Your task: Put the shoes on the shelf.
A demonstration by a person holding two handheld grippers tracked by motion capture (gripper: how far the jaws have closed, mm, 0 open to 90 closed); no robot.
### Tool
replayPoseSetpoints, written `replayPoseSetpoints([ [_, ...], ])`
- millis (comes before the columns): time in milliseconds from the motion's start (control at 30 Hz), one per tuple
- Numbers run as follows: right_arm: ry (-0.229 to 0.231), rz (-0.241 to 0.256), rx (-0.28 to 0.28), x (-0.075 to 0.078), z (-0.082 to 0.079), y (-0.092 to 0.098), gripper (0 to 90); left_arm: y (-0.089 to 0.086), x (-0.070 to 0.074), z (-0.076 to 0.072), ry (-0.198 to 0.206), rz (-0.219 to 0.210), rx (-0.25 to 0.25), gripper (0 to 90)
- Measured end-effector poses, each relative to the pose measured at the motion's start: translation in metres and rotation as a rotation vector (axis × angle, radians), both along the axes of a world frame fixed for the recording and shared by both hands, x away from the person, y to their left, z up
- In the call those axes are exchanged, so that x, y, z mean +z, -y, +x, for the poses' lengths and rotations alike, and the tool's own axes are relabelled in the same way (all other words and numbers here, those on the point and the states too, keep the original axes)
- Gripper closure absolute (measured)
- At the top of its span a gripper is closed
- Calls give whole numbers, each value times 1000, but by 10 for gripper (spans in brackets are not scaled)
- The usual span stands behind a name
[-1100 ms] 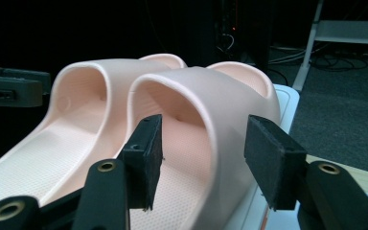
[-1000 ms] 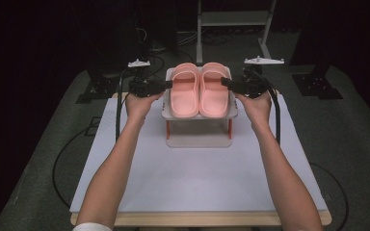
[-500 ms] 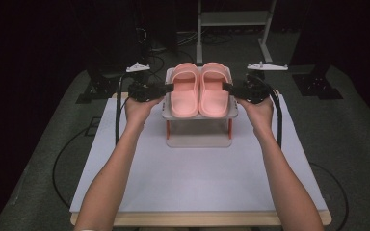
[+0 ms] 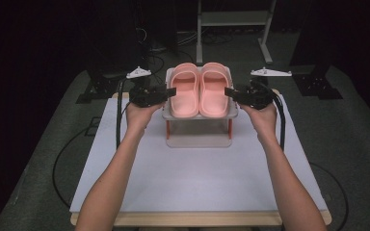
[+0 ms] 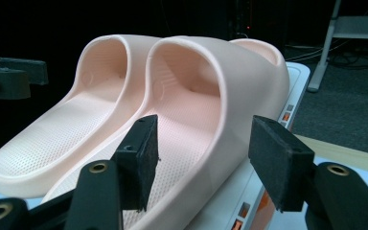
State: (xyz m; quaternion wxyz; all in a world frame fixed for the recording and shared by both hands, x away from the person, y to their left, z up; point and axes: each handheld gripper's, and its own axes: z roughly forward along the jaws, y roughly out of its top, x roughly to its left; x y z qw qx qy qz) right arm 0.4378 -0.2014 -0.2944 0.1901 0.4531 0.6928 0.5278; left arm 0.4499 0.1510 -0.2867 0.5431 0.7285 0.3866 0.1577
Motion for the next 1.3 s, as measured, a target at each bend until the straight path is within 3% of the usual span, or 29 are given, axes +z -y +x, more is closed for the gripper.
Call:
replayPoseSetpoints([
  [833, 11, 0, 38, -8, -23, 9, 405, -3, -3, -26, 40, -32, -48, 446],
  [1300, 22, 2, 30, -18, -39, 16, 370, -7, -5, -40, 51, -16, -60, 392],
])
